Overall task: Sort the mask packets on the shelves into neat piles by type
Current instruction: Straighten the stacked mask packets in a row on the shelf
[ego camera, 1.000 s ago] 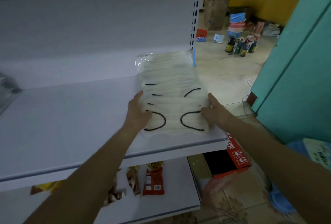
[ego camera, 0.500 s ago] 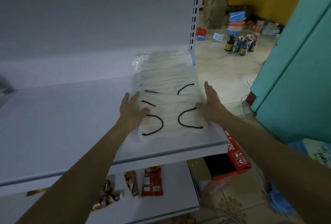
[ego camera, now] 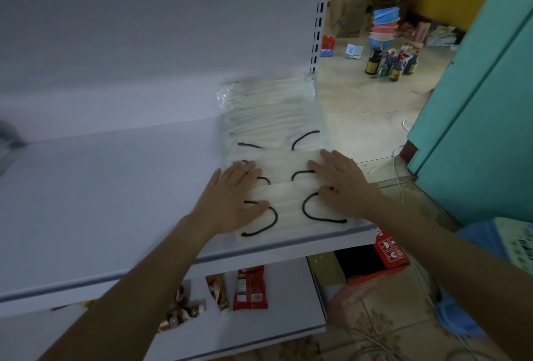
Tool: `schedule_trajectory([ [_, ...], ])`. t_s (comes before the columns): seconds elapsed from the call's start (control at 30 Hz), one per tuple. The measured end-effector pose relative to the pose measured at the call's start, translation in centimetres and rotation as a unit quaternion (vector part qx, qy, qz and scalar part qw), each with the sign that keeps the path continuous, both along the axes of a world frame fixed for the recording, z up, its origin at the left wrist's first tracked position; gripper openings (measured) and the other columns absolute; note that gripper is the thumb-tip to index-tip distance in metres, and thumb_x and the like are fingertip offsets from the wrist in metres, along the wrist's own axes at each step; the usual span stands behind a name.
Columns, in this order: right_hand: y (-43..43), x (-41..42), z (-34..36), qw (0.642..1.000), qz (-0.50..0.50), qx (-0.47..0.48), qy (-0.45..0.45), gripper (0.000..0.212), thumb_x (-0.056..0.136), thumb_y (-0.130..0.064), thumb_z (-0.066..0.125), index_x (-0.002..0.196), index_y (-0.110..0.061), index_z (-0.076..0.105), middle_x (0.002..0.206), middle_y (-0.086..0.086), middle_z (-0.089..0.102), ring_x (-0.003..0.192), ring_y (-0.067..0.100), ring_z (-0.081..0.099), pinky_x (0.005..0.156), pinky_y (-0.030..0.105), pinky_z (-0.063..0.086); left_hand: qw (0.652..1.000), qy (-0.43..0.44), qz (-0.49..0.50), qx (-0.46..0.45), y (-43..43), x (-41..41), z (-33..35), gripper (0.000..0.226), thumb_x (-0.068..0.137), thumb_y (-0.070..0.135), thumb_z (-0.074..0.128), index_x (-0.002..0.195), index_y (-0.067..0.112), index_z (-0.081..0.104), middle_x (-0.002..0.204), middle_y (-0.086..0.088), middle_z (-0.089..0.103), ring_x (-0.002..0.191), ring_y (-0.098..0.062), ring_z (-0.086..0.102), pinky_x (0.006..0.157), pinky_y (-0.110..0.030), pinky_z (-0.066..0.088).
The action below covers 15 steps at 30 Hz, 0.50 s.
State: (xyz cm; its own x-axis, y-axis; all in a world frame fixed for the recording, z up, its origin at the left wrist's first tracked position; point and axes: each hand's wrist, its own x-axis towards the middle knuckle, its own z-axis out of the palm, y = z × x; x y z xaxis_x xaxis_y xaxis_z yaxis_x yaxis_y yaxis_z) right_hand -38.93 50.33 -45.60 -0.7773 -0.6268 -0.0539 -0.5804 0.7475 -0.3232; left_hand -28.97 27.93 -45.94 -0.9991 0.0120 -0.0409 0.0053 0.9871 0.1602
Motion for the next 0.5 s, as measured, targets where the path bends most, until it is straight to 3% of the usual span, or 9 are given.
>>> schedule_trajectory([
  [0.07,0.2,0.2,0.5,1.0,0.013,-0.003,-0.003,0.064,0.09,-0.041,0.037,0.148,-0.025,0.015,0.158,0.003,-0.002,0.145,0.02,-0.007,0.117,0.036,-0.003,1.0,0.009,0.004,-0.022,0.1,0.0,0.2,0.104,0.057,0.076,-0.001,0.147,0.027,0.019,0.157,0.007,0.006,0.144,-0.013,0.006,0.117,-0.037,0.0],
  [0.13,0.4,0.7,1.3,0.998,0.051,-0.021,-0.008,0.084,0.073,-0.063,0.028,0.148,-0.028,0.014,0.157,-0.002,-0.002,0.145,0.017,-0.009,0.116,0.036,-0.006,0.999,0.023,0.003,-0.043,0.3,-0.1,0.5,0.102,0.058,0.074,0.0,0.144,0.026,0.027,0.156,0.005,0.01,0.142,-0.016,0.013,0.117,-0.038,0.004],
  [0.2,0.5,1.2,1.4,0.995,0.095,0.039,-0.012,0.09,0.071,-0.073,0.032,0.148,-0.033,0.008,0.157,-0.006,-0.009,0.144,0.015,-0.015,0.114,0.034,-0.012,0.998,0.022,0.002,-0.05,0.3,-0.3,0.6,0.101,0.058,0.074,0.002,0.141,0.025,0.031,0.156,0.004,0.013,0.14,-0.018,0.016,0.116,-0.038,0.009],
  [0.27,0.5,1.2,1.2,0.989,0.104,0.105,0.004,0.083,0.084,-0.063,0.045,0.148,-0.033,0.004,0.157,-0.005,-0.013,0.144,0.016,-0.017,0.113,0.034,-0.013,0.999,0.008,0.002,-0.036,0.4,-0.6,0.8,0.099,0.057,0.075,0.006,0.138,0.025,0.033,0.155,0.003,0.016,0.138,-0.019,0.018,0.114,-0.034,0.012],
  [0.37,0.0,0.4,1.6,0.994,0.062,0.093,0.009,0.075,0.09,-0.045,0.051,0.149,-0.032,0.006,0.157,-0.004,-0.011,0.144,0.017,-0.015,0.115,0.037,-0.011,1.0,-0.023,-0.003,-0.013,0.5,-1.5,1.1,0.09,0.06,0.075,0.018,0.132,0.024,0.034,0.155,0.002,0.018,0.136,-0.02,0.017,0.111,-0.032,0.013],
  [0.5,-0.5,1.1,1.3,0.994,0.046,0.095,-0.023,0.076,0.09,-0.043,0.049,0.149,-0.032,0.001,0.157,-0.001,-0.014,0.144,0.019,-0.015,0.115,0.038,-0.008,0.999,-0.014,-0.002,-0.031,0.6,-1.8,1.5,0.082,0.077,0.072,0.025,0.137,0.017,0.029,0.151,0.001,0.026,0.132,-0.02,0.022,0.109,-0.032,0.018],
])
